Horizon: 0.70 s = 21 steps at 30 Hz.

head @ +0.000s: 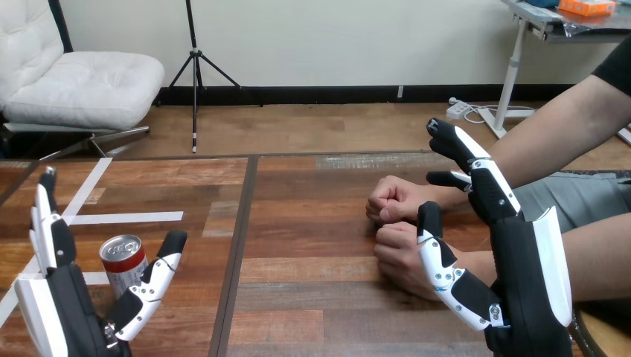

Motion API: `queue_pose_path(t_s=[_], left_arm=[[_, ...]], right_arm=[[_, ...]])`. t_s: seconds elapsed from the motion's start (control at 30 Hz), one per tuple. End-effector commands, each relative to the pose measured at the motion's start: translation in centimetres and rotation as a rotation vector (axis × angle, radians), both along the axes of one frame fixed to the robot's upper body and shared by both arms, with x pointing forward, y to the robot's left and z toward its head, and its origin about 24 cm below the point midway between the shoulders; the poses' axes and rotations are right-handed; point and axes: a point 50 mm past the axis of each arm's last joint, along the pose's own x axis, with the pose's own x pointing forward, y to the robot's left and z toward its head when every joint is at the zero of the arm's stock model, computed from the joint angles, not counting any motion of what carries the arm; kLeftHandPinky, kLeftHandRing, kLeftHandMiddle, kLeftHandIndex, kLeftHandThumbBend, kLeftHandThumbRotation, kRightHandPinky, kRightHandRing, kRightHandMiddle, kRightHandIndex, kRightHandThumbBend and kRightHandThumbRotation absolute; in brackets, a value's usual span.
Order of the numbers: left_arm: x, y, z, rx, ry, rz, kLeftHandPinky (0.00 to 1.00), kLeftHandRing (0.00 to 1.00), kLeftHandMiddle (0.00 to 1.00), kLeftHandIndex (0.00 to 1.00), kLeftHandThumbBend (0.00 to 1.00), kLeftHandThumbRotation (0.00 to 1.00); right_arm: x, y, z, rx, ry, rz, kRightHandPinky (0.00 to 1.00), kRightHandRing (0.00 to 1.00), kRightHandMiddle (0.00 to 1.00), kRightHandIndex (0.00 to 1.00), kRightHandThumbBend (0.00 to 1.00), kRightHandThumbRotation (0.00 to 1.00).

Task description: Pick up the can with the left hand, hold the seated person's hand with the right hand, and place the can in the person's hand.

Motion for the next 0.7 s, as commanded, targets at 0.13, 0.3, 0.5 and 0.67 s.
queue_pose_path(t_s=[0.13, 0.3, 0.5, 0.67], left_arm=[[2.2, 0.0, 0.1, 0.03, 0.002, -0.036, 1.0, 0.96, 0.95, 0.95, 0.82, 0.37], [2.5, 0.2, -0.3, 0.037, 0.04, -0.033, 1.0, 0.95, 0.95, 0.94, 0.82, 0.37], [2.9, 0.2, -0.8, 0.049, 0.089, -0.026, 0.92, 0.93, 0.94, 0.94, 0.85, 0.4], [3.2, 0.2, -1.3, 0.049, 0.113, -0.034, 0.86, 0.91, 0.93, 0.93, 0.85, 0.4]], right_arm=[[0.8, 0.0, 1.2, 0.004, -0.06, 0.0, 0.72, 0.86, 0.88, 0.87, 0.09, 0.0], [0.8, 0.0, 1.3, -0.006, -0.063, -0.002, 0.72, 0.86, 0.88, 0.87, 0.09, 0.0], [0.8, -0.1, 1.3, -0.006, -0.06, 0.0, 0.73, 0.86, 0.88, 0.86, 0.09, 0.0], [0.7, -0.1, 1.2, 0.002, -0.054, 0.003, 0.73, 0.85, 0.88, 0.85, 0.09, 0.0]])
